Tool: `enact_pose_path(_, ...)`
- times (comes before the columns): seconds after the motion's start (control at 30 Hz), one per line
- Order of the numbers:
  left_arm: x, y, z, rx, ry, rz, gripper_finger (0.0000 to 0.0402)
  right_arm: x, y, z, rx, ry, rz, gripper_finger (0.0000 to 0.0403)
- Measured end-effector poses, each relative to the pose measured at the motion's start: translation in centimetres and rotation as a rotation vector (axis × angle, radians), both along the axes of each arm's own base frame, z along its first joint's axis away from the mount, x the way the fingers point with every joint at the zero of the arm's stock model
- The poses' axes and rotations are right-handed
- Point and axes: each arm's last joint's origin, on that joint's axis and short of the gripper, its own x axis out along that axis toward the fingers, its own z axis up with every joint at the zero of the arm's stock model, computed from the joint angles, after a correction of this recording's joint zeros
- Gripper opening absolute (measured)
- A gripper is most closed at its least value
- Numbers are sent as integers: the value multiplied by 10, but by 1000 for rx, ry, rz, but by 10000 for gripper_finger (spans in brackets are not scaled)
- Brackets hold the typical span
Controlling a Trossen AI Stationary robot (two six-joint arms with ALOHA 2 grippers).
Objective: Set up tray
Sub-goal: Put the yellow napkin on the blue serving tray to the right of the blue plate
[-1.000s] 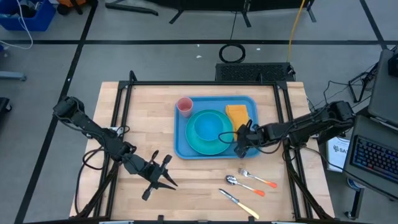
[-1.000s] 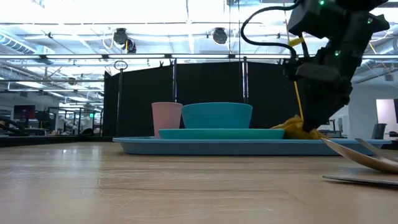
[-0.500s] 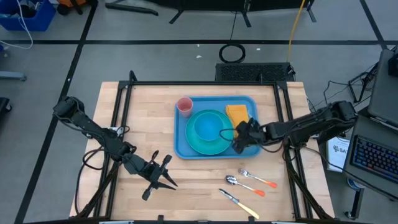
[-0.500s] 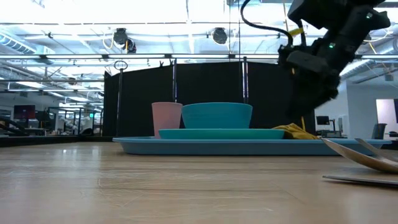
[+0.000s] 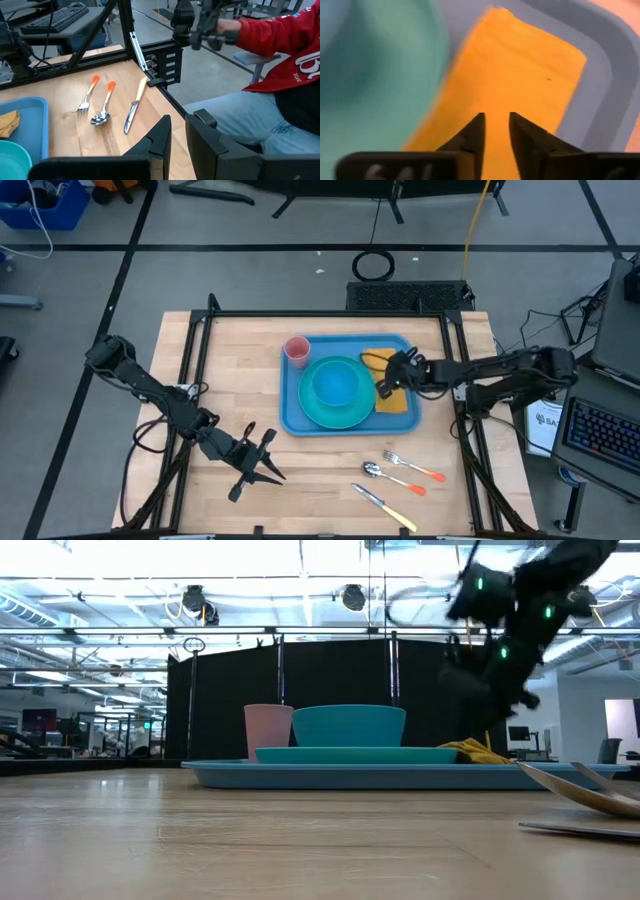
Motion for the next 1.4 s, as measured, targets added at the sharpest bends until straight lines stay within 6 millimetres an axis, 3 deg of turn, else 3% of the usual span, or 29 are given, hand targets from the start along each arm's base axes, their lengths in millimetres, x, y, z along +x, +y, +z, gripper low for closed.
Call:
enact_pose_path(0.13,0,0,0,4,-2,-1,62,-13,-12,-23,32,-47,-2,9)
enact_pose_path(0.3,0,0,0,6,-2,1,63,-19,-16,-37,78,-219,35,7)
enact_pose_path(0.47,0,0,0,5,-4,1,62,-27,-15,-46,89,-214,20,1)
enact_pose_path(1.07,0,0,0,1,0,2,63,-39,-11,-54,34,-161,-181,0)
enact_pose_path(1.4,0,0,0,4,-1,2,63,-39,-9,-54,26,-167,-202,0)
